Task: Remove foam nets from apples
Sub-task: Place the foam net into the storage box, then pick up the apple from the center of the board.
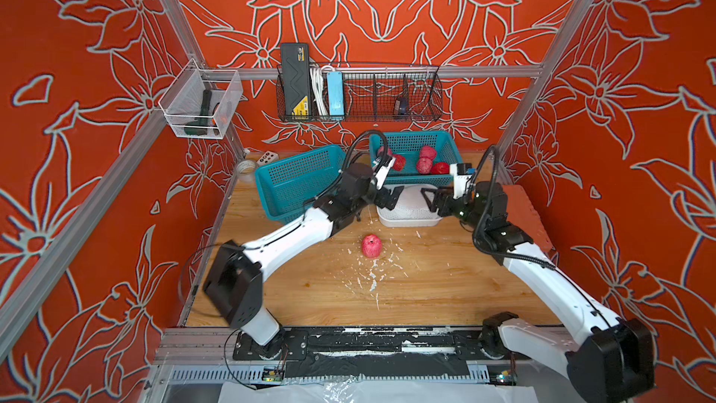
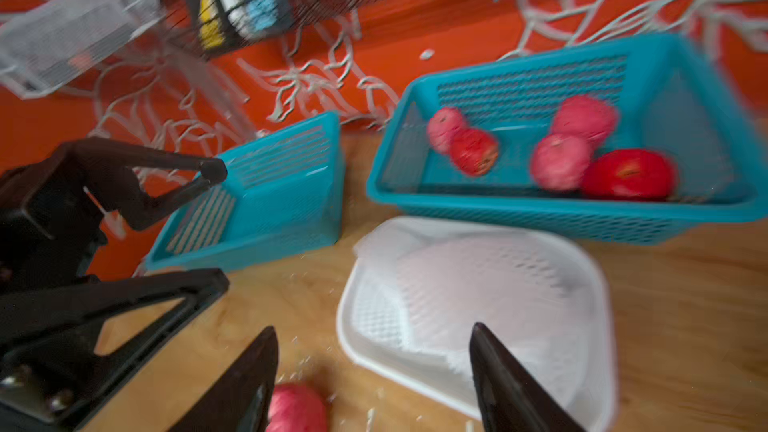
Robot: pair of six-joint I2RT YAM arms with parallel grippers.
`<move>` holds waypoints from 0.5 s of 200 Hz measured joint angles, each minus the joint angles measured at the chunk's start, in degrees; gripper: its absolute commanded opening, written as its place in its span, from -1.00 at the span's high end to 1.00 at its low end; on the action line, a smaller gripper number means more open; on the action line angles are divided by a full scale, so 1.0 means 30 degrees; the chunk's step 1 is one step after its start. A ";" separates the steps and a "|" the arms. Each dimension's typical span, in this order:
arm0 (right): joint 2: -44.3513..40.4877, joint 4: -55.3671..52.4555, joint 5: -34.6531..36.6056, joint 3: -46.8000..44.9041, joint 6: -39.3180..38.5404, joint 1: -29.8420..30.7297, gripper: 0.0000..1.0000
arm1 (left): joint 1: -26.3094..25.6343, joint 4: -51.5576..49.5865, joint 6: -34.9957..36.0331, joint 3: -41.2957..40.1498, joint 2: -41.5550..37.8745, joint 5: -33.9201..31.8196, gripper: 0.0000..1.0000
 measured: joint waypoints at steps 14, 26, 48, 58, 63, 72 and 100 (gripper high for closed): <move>-0.0095 0.0277 -0.0393 -0.1275 -0.0699 0.1574 -0.64 | 0.0000 0.1027 -0.1180 -0.3789 -0.3089 -0.0721 -0.96; 0.0175 0.0364 -0.0612 -0.2193 -0.1246 0.2761 -0.68 | 0.0000 0.1392 -0.2186 -0.6550 -0.5260 -0.1239 -0.96; 0.1843 0.0605 -0.0262 -0.2594 -0.2368 0.4714 -0.77 | 0.0022 0.1078 -0.3905 -1.0622 -0.8422 -0.1566 -0.96; 0.2885 0.0925 -0.0007 -0.2565 -0.2732 0.5413 -0.78 | 0.0022 0.0758 -0.4590 -1.2029 -0.9632 -0.1494 -0.96; 0.3337 0.1035 0.0146 -0.2550 -0.2929 0.5690 -0.79 | 0.0022 0.0583 -0.4881 -1.2655 -1.0185 -0.1392 -0.96; 0.4204 0.1341 0.0321 -0.2535 -0.3155 0.6149 -0.80 | 0.0022 0.0262 -0.5391 -1.3588 -1.1045 -0.1224 -0.96; 0.6703 0.2113 0.0954 -0.1909 -0.3730 0.7111 -0.90 | 0.0022 -0.0379 -0.6331 -1.5715 -1.3005 -0.0678 -0.96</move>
